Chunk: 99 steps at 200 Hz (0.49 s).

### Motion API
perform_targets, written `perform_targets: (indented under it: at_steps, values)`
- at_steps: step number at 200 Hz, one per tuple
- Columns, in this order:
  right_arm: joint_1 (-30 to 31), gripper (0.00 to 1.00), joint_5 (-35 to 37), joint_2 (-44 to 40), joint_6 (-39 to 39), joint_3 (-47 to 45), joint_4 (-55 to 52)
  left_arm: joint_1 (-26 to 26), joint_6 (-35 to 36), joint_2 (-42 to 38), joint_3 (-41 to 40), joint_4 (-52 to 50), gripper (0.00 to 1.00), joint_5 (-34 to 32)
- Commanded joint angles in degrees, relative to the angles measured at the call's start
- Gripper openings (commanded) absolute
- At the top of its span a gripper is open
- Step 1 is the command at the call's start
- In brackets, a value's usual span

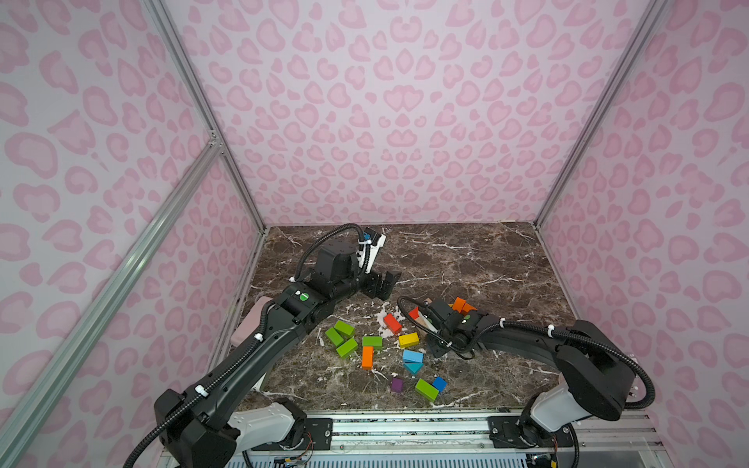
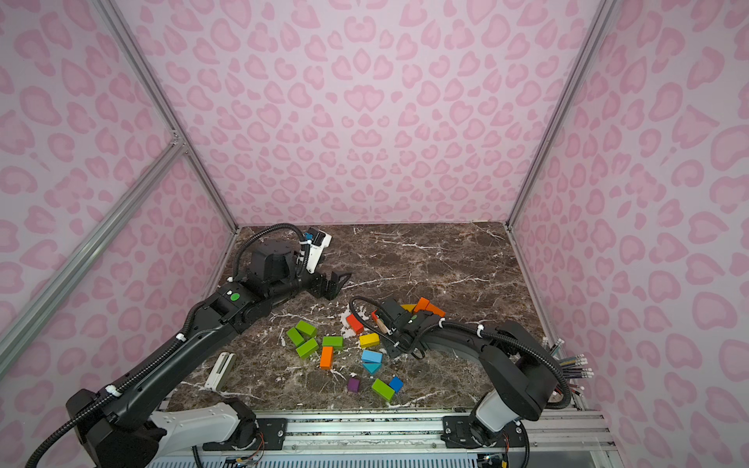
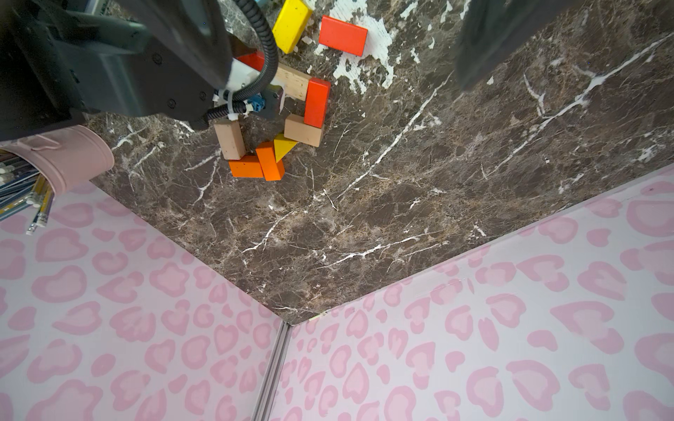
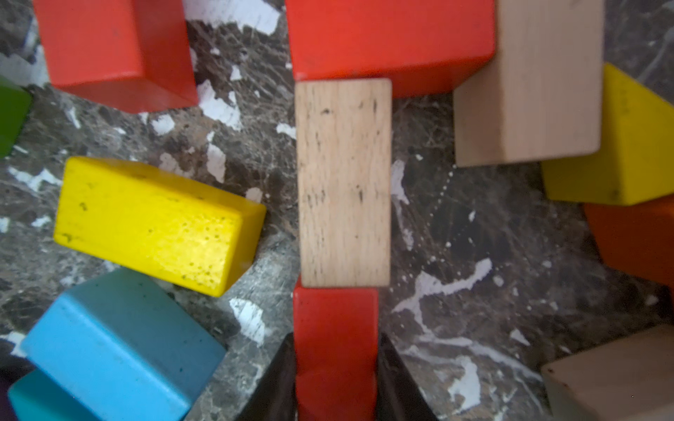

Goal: Assemble a heart with building blocks
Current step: Assemble the building block at the center of the board.

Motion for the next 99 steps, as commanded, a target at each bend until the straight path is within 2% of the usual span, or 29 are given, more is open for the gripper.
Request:
perform_targets:
  at_steps: [1, 33, 75, 99]
  values:
    - [-0.2, 0.35, 0.2, 0.6, -0.9, 0.5, -1.0, 0.0, 0.4, 0.1, 0.0, 2.5, 0.98, 0.3]
    - [-0.2, 0.40, 0.3, -0.1, -1.1, 0.5, -1.4, 0.0, 1.0, 0.4, -0.1, 2.2, 0.98, 2.1]
    - [-0.3, 0.62, -0.6, -4.4, 0.0, 0.6, -2.4, 0.0, 3.7, -0.2, -2.0, 2.2, 1.00, 6.7]
    - [-0.5, 0.68, -2.9, -9.4, 2.2, -0.6, -1.9, -0.2, 5.2, 0.6, -3.8, 1.3, 1.00, 6.3]
